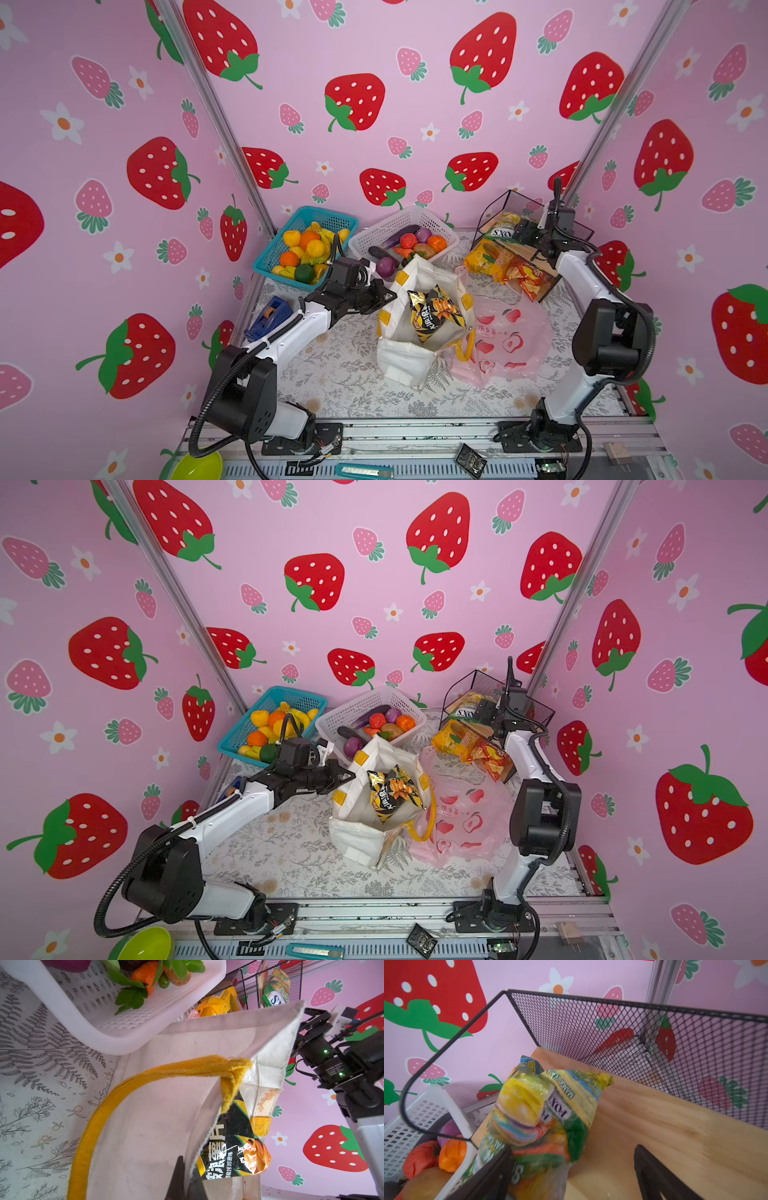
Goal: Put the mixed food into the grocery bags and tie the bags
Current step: 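Grasp the green FOX'S candy bag on the shelf with the right gripper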
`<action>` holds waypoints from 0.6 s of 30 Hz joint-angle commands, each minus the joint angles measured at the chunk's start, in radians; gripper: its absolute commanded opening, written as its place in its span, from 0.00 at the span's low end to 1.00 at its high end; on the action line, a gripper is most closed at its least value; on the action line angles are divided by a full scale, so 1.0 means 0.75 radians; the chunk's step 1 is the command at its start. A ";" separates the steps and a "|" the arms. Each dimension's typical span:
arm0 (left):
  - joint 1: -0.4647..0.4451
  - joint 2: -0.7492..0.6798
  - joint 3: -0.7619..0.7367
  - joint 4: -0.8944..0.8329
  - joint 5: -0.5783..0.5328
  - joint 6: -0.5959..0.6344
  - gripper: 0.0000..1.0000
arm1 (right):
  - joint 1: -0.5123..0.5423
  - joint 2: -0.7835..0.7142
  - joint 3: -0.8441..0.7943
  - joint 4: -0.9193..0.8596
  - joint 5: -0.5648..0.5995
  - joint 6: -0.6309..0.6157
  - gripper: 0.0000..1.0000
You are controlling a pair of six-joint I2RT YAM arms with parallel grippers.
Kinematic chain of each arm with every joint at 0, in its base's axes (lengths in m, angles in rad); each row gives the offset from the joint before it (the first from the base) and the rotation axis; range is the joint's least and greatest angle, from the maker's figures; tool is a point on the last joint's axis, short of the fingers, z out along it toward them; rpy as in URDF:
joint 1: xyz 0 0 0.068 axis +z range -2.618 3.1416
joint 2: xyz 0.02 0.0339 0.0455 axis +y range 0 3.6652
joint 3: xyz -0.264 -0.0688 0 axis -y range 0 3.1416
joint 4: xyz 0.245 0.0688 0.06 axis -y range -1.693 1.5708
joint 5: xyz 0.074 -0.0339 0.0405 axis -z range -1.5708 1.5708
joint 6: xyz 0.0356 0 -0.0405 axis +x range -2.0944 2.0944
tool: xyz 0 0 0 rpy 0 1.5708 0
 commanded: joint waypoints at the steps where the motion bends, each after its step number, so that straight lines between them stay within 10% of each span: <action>1: -0.011 -0.019 0.007 -0.007 0.008 0.004 0.00 | -0.021 0.073 0.082 0.015 -0.126 0.084 0.86; 18: -0.011 -0.001 0.003 -0.015 0.009 0.013 0.00 | -0.154 0.107 -0.010 0.423 -0.505 0.318 0.06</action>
